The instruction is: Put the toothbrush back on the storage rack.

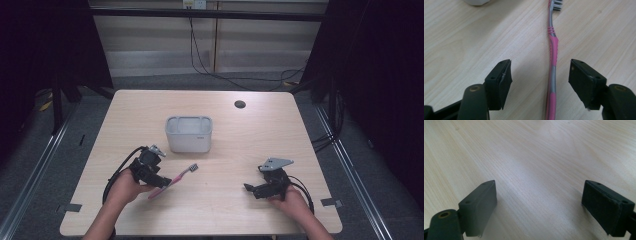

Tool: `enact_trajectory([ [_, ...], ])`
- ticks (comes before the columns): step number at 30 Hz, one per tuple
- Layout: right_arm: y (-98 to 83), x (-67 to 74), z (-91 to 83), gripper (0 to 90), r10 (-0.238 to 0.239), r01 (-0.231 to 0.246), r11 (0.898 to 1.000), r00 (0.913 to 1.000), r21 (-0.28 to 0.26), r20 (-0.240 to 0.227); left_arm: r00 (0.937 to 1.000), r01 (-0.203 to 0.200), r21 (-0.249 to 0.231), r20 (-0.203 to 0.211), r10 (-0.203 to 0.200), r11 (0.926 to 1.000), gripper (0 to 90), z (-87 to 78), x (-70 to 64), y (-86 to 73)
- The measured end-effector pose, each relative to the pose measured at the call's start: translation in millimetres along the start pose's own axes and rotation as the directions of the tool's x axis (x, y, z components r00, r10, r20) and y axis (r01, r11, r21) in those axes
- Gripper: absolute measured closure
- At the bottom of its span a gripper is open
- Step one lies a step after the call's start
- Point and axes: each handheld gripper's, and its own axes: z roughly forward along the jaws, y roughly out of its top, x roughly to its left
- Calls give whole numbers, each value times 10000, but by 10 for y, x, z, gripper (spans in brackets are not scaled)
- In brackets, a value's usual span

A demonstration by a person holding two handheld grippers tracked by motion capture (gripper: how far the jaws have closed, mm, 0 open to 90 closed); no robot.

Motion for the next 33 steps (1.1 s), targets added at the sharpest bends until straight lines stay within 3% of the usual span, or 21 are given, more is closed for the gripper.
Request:
enact_trajectory([
  [15, 0, -1, 0, 123, -11, 11, 10000, 10000, 4, -2, 9992, -336, 565, 237, 323, 9978, 499, 201, -62, 147],
  [28, 0, 0, -1, 123, -2, 2, 10000, 10000, 17, 16, 9982, -539, 672, 293, 521, 9963, 559, 287, -97, 255],
  [33, 0, 0, 0, 123, 3, -3, 10000, 10000, -6, -8, 9961, -842, 851, 352, 814, 9928, 604, 320, -125, 284],
])
